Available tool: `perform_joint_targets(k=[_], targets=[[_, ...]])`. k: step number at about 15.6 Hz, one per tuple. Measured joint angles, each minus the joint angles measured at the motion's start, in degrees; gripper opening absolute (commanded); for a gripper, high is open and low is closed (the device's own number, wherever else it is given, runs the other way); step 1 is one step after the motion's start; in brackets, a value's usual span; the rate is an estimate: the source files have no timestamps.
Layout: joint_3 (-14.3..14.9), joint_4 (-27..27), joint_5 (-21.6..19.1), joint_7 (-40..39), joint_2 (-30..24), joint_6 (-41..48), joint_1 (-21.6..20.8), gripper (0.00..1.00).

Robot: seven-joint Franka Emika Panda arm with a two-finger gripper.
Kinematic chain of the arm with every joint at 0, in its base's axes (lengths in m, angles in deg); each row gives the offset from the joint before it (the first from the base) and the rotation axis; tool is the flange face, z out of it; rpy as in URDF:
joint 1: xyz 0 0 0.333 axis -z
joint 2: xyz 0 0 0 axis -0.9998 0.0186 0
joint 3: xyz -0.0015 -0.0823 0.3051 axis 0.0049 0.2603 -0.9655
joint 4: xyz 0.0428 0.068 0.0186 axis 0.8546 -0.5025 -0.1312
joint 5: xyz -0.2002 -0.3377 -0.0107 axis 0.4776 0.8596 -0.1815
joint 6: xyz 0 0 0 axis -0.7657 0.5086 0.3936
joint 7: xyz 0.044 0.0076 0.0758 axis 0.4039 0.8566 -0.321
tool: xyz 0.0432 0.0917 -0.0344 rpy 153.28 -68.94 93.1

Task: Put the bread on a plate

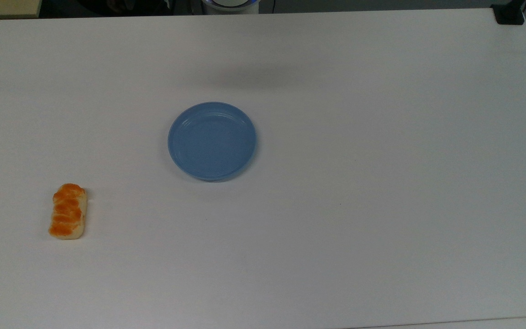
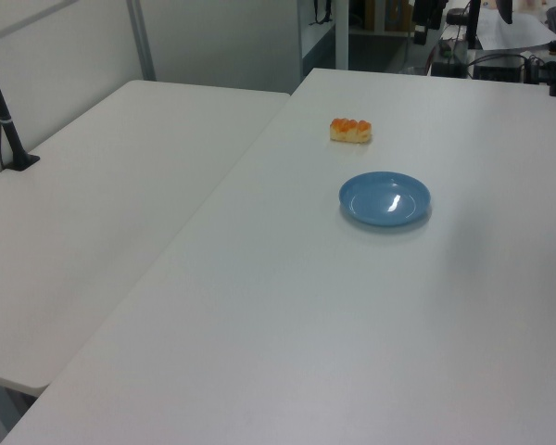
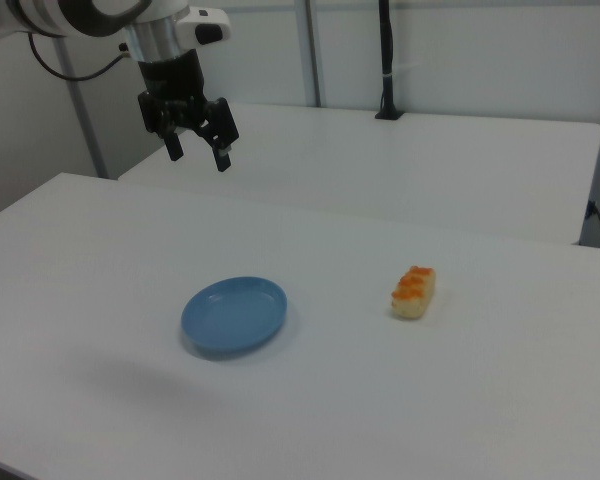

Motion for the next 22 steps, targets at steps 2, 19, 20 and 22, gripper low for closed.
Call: perform_joint_targets(k=[2,19,20,22], targets=[[0.00,0.00,0.00,0.01,0.00,0.00,0.00,1.00],[0.61,2.31,0.02,0.61,7.34,-12.76,5.10,1.00],[0.95,3.36,0.02,0.59,9.03,-14.12,5.48,1.00],[1.60,5.94,0.03,0.58,12.97,-16.08,5.99,1.00]])
